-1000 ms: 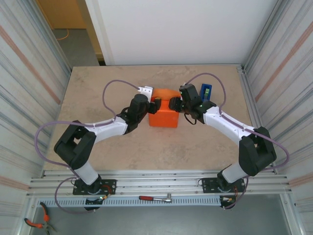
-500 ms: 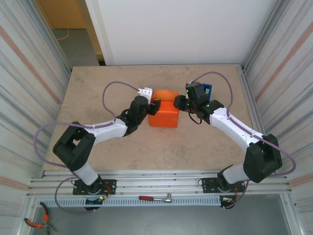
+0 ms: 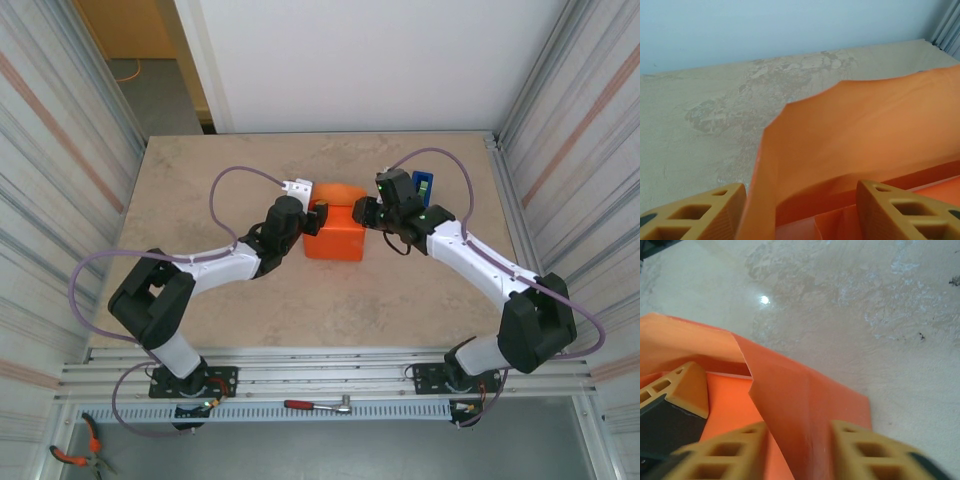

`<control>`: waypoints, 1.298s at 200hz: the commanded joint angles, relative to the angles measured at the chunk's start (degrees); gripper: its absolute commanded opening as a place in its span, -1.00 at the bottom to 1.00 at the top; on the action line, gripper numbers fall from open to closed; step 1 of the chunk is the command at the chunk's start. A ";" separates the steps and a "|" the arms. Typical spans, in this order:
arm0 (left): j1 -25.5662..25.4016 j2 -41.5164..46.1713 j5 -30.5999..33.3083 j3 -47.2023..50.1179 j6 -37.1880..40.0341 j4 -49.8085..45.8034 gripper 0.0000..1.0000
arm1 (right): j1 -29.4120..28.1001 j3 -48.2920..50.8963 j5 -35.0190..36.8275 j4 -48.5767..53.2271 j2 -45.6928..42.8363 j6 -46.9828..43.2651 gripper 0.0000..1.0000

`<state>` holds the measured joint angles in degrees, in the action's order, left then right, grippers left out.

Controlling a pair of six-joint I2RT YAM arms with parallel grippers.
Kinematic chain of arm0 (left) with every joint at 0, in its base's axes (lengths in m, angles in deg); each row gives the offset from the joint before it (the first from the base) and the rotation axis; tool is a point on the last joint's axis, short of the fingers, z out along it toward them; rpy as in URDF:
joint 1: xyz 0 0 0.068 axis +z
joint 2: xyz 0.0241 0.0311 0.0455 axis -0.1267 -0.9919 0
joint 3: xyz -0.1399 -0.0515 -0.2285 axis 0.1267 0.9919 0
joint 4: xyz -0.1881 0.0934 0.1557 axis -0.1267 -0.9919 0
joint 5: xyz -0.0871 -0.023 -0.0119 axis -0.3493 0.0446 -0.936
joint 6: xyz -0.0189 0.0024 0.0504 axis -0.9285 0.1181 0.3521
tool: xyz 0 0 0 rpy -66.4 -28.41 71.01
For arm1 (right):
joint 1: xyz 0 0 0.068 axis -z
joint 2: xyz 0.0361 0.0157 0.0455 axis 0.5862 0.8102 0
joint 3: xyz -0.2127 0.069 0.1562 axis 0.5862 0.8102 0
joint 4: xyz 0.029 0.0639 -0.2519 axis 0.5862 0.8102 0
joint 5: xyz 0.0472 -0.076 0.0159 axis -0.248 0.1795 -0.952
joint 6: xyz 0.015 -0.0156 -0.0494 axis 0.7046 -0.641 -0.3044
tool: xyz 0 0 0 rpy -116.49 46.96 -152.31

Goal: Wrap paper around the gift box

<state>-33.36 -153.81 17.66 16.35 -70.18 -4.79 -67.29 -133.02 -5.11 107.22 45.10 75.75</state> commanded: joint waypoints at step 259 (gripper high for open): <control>1.88 -1.02 -1.09 -2.75 2.09 -5.65 -0.11 | -4.33 3.85 9.81 0.79 8.95 5.47 -0.39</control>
<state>-32.33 -153.46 17.22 14.80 -70.03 -7.48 -71.46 -130.79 7.15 98.95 50.61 83.51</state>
